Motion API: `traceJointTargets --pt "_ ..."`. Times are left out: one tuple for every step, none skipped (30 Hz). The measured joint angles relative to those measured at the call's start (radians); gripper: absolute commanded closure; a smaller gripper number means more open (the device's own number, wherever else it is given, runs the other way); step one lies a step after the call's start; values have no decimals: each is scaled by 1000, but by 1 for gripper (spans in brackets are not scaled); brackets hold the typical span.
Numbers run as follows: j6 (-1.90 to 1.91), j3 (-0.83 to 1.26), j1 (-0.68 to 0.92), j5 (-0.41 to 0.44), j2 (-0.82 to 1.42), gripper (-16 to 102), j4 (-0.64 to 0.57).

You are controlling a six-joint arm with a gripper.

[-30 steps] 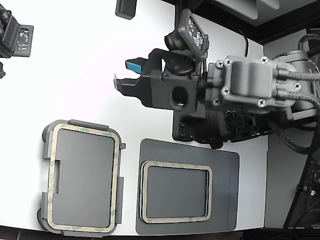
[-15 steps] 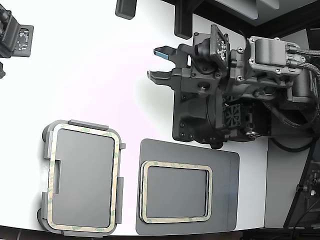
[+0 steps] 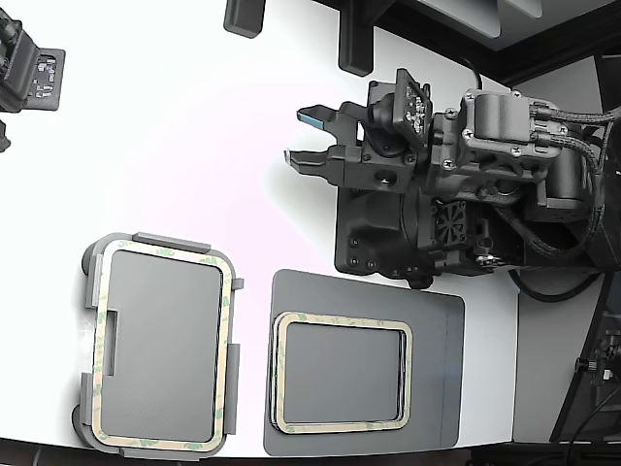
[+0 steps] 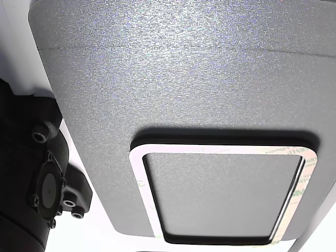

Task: Grab top frame and put it into gray box.

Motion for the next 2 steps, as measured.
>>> traceJointTargets --pt "0 0 0 0 0 -14 0" --pt "0 0 0 0 0 -14 0"
